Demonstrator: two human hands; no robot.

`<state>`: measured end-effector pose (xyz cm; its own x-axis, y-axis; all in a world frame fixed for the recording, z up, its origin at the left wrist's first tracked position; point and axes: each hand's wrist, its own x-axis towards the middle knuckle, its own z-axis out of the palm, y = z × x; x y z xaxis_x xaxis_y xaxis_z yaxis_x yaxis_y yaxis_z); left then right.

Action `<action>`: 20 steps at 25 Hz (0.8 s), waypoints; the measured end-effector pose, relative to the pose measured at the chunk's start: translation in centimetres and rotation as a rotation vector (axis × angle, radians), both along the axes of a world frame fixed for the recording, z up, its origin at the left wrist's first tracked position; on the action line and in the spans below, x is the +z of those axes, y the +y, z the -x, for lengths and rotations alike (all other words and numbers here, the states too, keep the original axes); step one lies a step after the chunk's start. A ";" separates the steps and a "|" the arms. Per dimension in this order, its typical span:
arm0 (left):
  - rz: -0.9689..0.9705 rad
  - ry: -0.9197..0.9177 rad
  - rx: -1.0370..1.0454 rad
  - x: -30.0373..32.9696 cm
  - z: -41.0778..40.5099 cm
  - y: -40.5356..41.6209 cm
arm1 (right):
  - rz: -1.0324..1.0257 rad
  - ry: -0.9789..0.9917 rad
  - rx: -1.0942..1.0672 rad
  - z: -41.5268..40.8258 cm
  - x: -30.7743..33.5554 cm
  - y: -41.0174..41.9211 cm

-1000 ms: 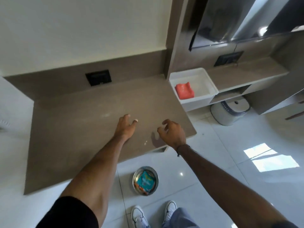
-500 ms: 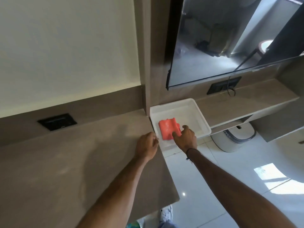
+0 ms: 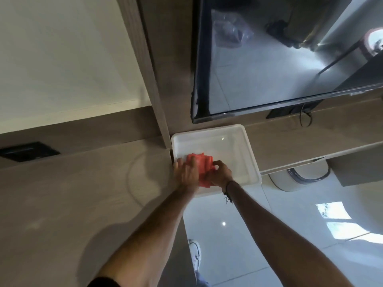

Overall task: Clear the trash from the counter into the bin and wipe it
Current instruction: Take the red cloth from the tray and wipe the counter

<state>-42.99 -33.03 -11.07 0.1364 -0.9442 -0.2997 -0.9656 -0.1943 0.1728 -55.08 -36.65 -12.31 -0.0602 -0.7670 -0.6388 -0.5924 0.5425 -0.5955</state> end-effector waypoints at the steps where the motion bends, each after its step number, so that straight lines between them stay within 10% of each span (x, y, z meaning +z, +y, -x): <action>1: 0.041 0.109 0.070 0.7 -0.2 -0.1 | -0.034 -0.063 -0.050 0.3 0.5 0.0; 6: 0.304 0.696 0.339 5.6 -4.8 5.7 | 0.097 -0.304 -0.095 -0.5 5.4 4.3; 13: 0.290 0.662 0.587 6.2 -12.3 17.2 | 0.147 -0.208 0.227 -9.7 6.5 13.2; 20: 0.314 0.628 0.395 5.2 -15.5 25.1 | 0.416 0.132 0.175 -10.0 6.8 21.6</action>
<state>-27.50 -7.92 -5.87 0.3715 -0.9145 -0.1600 -0.5401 -0.3531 0.7640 -45.06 -15.06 -5.54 0.0328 -0.9620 -0.2709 -0.7389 0.1592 -0.6547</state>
